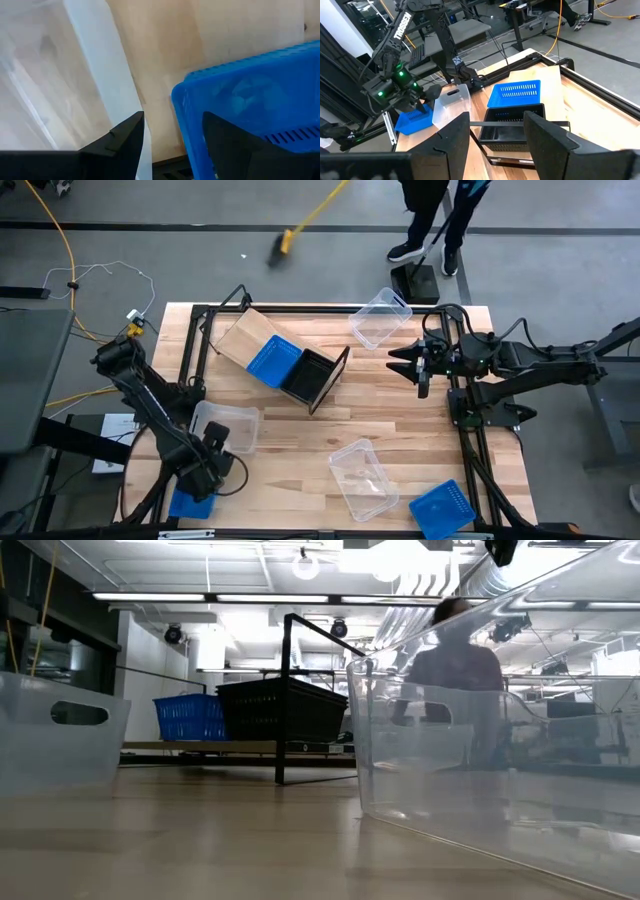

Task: Stack baskets on shelf by color
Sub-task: Stack the left blue bin on top of the other blue bin on the shelf

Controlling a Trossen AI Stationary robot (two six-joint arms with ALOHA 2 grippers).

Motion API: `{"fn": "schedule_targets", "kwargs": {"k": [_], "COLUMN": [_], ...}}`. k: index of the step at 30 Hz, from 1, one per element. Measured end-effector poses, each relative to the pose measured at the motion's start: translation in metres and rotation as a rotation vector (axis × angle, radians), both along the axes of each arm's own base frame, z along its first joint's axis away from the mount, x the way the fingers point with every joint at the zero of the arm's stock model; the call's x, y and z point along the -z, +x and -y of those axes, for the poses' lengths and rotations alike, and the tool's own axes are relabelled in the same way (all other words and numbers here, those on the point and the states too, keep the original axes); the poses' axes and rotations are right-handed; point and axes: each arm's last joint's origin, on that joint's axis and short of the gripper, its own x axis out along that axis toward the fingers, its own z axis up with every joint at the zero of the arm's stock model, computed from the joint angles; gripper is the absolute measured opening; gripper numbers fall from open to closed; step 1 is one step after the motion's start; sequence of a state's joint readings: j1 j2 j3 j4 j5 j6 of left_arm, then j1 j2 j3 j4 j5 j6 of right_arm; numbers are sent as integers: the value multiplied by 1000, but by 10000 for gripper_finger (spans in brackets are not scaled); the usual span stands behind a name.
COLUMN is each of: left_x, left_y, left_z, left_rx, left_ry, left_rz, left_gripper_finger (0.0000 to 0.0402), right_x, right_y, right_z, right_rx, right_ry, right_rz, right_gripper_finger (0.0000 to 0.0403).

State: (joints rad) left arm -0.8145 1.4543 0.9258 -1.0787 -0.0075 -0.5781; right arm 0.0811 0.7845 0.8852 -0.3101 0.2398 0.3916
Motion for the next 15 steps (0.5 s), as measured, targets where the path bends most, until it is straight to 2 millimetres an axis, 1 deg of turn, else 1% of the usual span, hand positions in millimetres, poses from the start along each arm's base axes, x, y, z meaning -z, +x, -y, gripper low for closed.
{"fn": "schedule_targets", "kwargs": {"k": [6,12,15], "left_x": [-4,10,13], "left_y": [-5,-9,-9], "left_z": [-6,-8,-7], "left_rx": [-10,-25,-23], "left_ry": [-23,-72,-92], "left_rz": [27,-7,-5], "left_gripper_finger": [188,188,188], "right_x": [0,0,0], "right_y": [0,0,0], "right_z": [0,1,1], "right_rx": [0,0,0], "right_ry": [-9,-15,-16], "right_rz": [-2,-3,-4], "right_gripper_finger": [174,174,174]}}
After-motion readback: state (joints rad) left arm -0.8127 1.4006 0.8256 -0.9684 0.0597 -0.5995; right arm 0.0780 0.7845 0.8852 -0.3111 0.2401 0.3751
